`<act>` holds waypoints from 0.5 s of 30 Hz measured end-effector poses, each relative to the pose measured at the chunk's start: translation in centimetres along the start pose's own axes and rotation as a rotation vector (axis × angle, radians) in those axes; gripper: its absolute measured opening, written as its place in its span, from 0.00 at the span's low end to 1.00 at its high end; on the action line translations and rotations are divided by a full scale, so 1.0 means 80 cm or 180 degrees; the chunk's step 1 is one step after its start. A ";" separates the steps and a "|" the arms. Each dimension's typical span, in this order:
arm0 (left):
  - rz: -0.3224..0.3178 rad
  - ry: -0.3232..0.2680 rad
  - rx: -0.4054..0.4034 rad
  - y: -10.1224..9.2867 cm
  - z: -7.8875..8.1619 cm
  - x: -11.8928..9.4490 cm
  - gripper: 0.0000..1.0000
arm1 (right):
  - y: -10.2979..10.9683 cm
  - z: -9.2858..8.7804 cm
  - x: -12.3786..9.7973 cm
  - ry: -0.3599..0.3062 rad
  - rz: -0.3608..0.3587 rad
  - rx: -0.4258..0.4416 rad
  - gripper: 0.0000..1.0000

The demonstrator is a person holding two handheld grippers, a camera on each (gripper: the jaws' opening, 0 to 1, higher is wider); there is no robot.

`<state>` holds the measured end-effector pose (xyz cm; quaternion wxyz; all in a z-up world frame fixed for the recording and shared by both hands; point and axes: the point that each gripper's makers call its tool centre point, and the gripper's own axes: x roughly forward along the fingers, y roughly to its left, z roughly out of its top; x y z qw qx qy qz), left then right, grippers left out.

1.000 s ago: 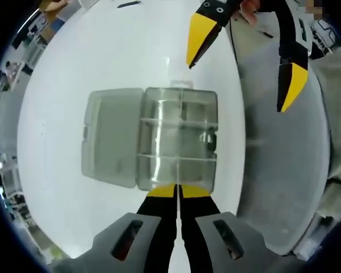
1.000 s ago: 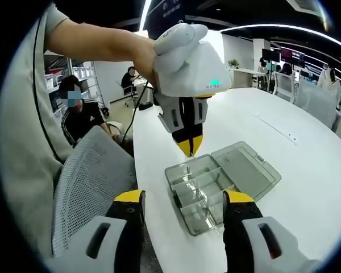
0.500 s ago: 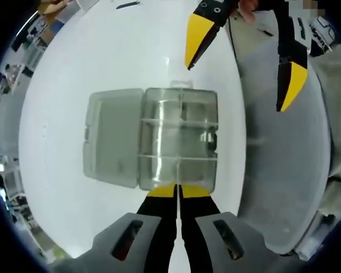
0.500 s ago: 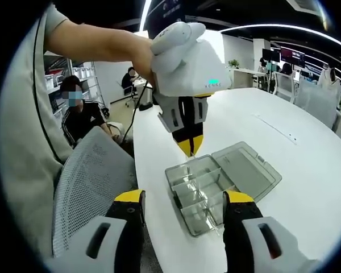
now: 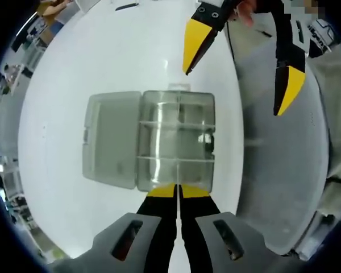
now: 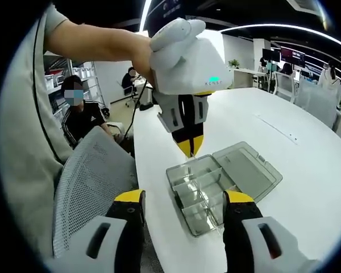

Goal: Insert the divider into the dual guide fixture by aligning both edges with the guide slots and pushing it downward to the bottom, including one-sided entry, uneven engagement, binding, and posture correction.

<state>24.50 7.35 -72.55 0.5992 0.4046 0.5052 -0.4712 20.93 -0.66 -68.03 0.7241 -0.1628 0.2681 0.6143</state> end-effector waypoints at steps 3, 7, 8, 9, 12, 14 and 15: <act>0.0015 0.0013 0.0001 0.002 -0.001 0.000 0.00 | 0.000 0.000 -0.001 -0.0004 -0.0003 0.0003 0.52; 0.0005 0.0015 -0.0001 0.001 -0.002 0.000 0.00 | -0.001 0.001 0.000 -0.0008 -0.0010 0.0005 0.52; 0.0004 0.0011 0.0000 0.001 -0.002 0.000 0.00 | -0.001 0.001 -0.001 -0.0009 -0.0011 0.0003 0.52; 0.0005 0.0006 -0.0010 0.001 -0.001 0.000 0.00 | 0.000 0.001 0.000 -0.0007 -0.0012 0.0000 0.52; 0.0007 0.0005 -0.0018 0.002 -0.001 0.001 0.00 | 0.000 0.000 -0.001 -0.0008 -0.0009 0.0002 0.52; 0.0004 0.0017 -0.0029 0.001 -0.002 0.003 0.00 | 0.000 -0.001 -0.001 -0.0006 -0.0008 0.0005 0.52; -0.0003 0.0016 -0.0028 0.001 -0.002 0.004 0.00 | 0.000 -0.001 -0.001 -0.0003 -0.0008 0.0002 0.52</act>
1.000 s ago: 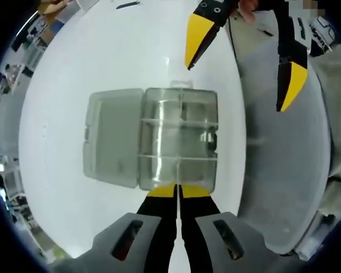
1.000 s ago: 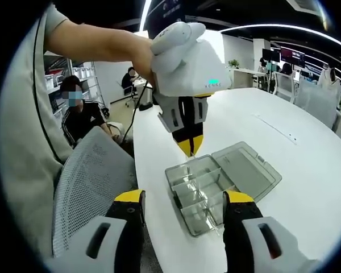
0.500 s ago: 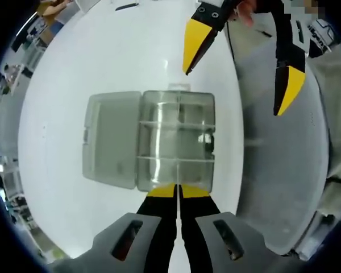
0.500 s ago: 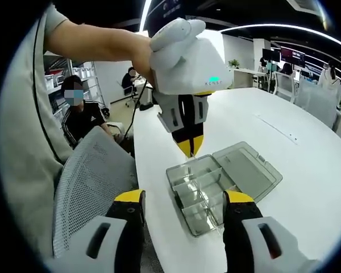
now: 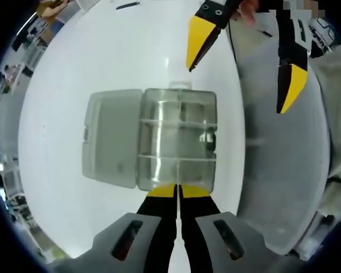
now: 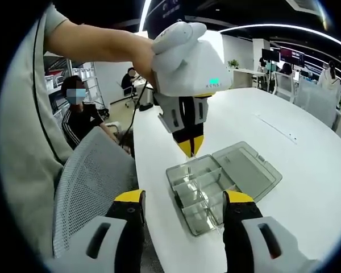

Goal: Insert the divider into the dual guide fixture by aligning both edges with the guide slots and pushing it downward to the bottom, including one-sided entry, uneven engagement, binding, and posture correction.

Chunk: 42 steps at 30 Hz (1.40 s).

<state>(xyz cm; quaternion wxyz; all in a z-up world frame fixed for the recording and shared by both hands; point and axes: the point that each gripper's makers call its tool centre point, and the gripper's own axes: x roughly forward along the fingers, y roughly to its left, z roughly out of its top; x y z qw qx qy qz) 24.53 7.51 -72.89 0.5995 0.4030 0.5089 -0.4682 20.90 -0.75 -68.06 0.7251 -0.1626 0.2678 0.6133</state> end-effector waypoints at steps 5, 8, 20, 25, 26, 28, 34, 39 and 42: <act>0.0004 0.0010 0.0006 0.001 -0.001 0.002 0.00 | -0.001 0.000 -0.001 -0.0003 -0.0004 0.0004 0.52; 0.0007 0.0013 0.0017 0.001 0.000 0.003 0.00 | -0.002 0.001 -0.001 -0.0003 -0.0006 0.0005 0.51; -0.0007 0.0020 0.0091 0.001 0.000 0.004 0.00 | -0.002 0.001 -0.001 -0.0003 -0.0007 -0.0006 0.52; -0.0023 0.0034 0.0118 0.002 0.000 0.006 0.00 | -0.003 0.001 -0.001 -0.0004 -0.0009 -0.0009 0.52; -0.0026 0.0033 0.0118 0.002 0.000 0.006 0.00 | -0.003 0.001 -0.001 -0.0004 -0.0008 -0.0006 0.52; -0.0034 0.0033 0.0139 0.002 0.000 0.007 0.00 | -0.003 0.001 -0.001 -0.0003 -0.0011 -0.0011 0.52; -0.0067 0.0031 0.0176 0.002 -0.002 0.010 0.00 | -0.003 0.001 -0.002 -0.0009 -0.0014 0.0000 0.52; -0.0091 0.0037 0.0190 0.003 -0.003 0.011 0.00 | -0.004 0.001 -0.003 -0.0013 -0.0020 0.0001 0.52; -0.0098 0.0040 0.0192 0.003 -0.003 0.013 0.00 | -0.005 0.001 -0.003 -0.0012 -0.0024 0.0003 0.52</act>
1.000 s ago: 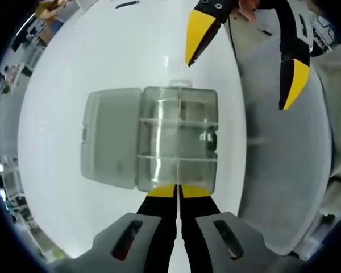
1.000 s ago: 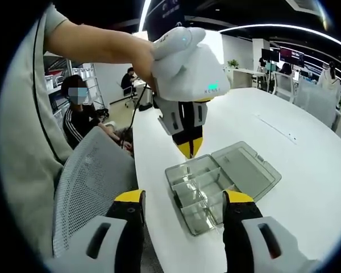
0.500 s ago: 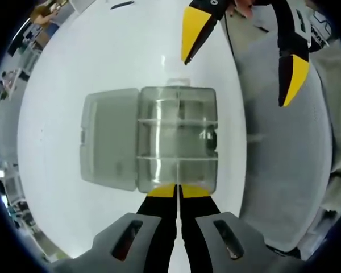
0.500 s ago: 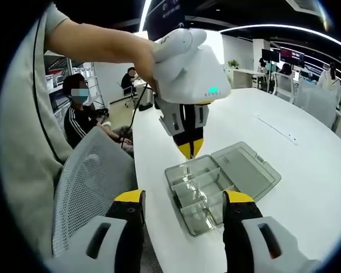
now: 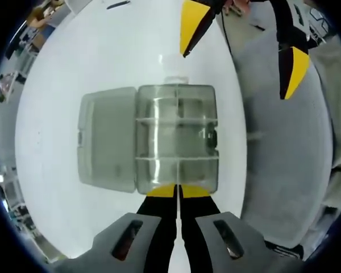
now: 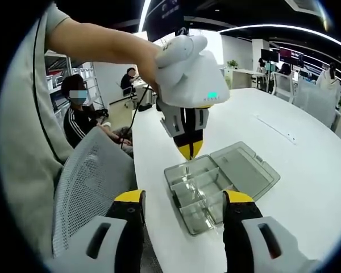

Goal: Insert the divider into the dual guide fixture by aligning both edges with the guide slots and pushing it downward to the bottom, including one-sided entry, uneven engagement, binding, and posture correction.

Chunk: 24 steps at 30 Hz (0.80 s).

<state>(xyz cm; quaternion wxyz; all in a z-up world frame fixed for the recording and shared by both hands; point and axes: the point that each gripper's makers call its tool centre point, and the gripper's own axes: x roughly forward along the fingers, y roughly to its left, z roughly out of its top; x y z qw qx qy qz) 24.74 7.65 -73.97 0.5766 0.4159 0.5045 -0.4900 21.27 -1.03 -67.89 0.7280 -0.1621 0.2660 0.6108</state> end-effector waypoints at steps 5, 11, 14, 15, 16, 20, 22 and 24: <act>-0.0002 0.0006 0.0010 0.000 -0.001 0.004 0.00 | 0.000 0.000 -0.001 0.0002 -0.0003 0.0003 0.52; 0.0004 0.0014 0.0062 0.000 -0.001 0.005 0.00 | 0.001 0.000 -0.001 0.0005 -0.0001 -0.0001 0.51; 0.0000 0.0017 0.0063 0.000 -0.002 0.006 0.00 | 0.000 0.000 -0.001 0.0004 -0.0003 0.0001 0.52; -0.0001 0.0020 0.0062 0.000 -0.003 0.006 0.00 | 0.000 0.000 -0.001 0.0005 -0.0004 0.0000 0.51; -0.0003 0.0019 0.0063 0.000 -0.003 0.006 0.00 | -0.001 0.000 -0.002 0.0000 -0.0006 0.0004 0.51; -0.0010 0.0022 0.0063 0.000 -0.003 0.007 0.00 | -0.001 -0.001 -0.002 0.0002 -0.0009 0.0013 0.51; -0.0012 0.0026 0.0074 0.000 -0.003 0.008 0.00 | -0.001 -0.001 -0.002 0.0001 -0.0011 0.0015 0.51; -0.0015 0.0030 0.0072 0.000 -0.003 0.009 0.00 | -0.001 -0.001 -0.002 0.0001 -0.0010 0.0016 0.51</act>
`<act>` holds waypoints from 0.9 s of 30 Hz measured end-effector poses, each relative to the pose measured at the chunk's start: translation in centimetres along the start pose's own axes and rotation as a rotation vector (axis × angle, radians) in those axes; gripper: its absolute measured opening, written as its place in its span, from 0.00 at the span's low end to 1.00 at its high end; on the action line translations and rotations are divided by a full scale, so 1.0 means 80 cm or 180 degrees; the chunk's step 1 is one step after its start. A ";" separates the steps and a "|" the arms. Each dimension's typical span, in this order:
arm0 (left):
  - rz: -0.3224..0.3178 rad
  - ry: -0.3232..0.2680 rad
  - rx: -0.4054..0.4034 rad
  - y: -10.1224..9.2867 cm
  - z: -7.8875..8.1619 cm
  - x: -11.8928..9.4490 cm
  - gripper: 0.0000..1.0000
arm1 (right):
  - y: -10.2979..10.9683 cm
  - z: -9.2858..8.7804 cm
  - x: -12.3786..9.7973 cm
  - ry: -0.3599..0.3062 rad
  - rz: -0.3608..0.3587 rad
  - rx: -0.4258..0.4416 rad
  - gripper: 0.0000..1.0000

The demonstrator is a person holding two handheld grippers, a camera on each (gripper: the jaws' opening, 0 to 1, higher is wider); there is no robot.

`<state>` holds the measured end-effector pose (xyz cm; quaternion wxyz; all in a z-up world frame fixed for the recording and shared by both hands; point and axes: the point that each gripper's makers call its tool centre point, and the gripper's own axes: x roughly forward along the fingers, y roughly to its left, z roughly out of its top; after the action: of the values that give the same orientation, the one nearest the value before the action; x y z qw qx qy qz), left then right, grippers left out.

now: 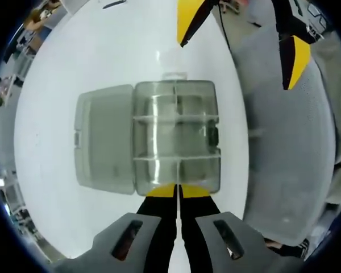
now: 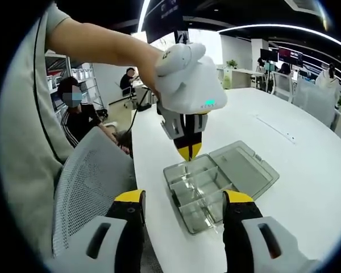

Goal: Insert the divider into the dual guide fixture by aligning both edges with the guide slots and pushing it downward to the bottom, including one-sided entry, uneven engagement, binding, and posture correction.

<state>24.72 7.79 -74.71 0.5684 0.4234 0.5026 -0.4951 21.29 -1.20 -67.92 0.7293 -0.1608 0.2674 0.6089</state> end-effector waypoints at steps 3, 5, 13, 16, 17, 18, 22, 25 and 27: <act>-0.0005 -0.0004 -0.0008 0.000 0.000 0.003 0.00 | 0.000 -0.001 0.000 0.0001 0.0000 0.0007 0.52; -0.0009 -0.0010 -0.0008 0.000 -0.001 0.003 0.00 | 0.000 -0.001 0.000 0.0003 -0.0001 0.0008 0.51; -0.0026 -0.0007 0.0004 0.001 0.000 0.008 0.00 | -0.002 -0.002 0.000 0.0005 0.0001 0.0009 0.51; -0.0025 -0.0005 0.0004 0.001 0.000 0.009 0.00 | -0.002 -0.003 0.000 0.0001 -0.0001 0.0016 0.51; -0.0026 -0.0006 0.0004 0.000 0.000 0.009 0.00 | -0.002 -0.003 0.000 0.0006 -0.0002 0.0014 0.51; -0.0028 -0.0008 0.0008 0.000 0.000 0.009 0.00 | -0.002 -0.004 0.000 0.0006 0.0000 0.0017 0.51; -0.0032 -0.0009 0.0009 0.000 0.001 0.011 0.00 | -0.002 -0.004 -0.001 0.0005 -0.0002 0.0024 0.51; -0.0033 -0.0010 0.0020 0.000 0.000 0.012 0.00 | -0.002 -0.004 -0.001 0.0000 -0.0005 0.0031 0.51; -0.0036 -0.0011 0.0019 0.000 0.000 0.013 0.00 | -0.002 -0.005 -0.001 0.0003 -0.0005 0.0027 0.51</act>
<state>24.75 7.63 -75.71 0.5651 0.4215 0.5025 -0.5005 21.38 -1.53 -68.18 0.7304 -0.1581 0.2702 0.6071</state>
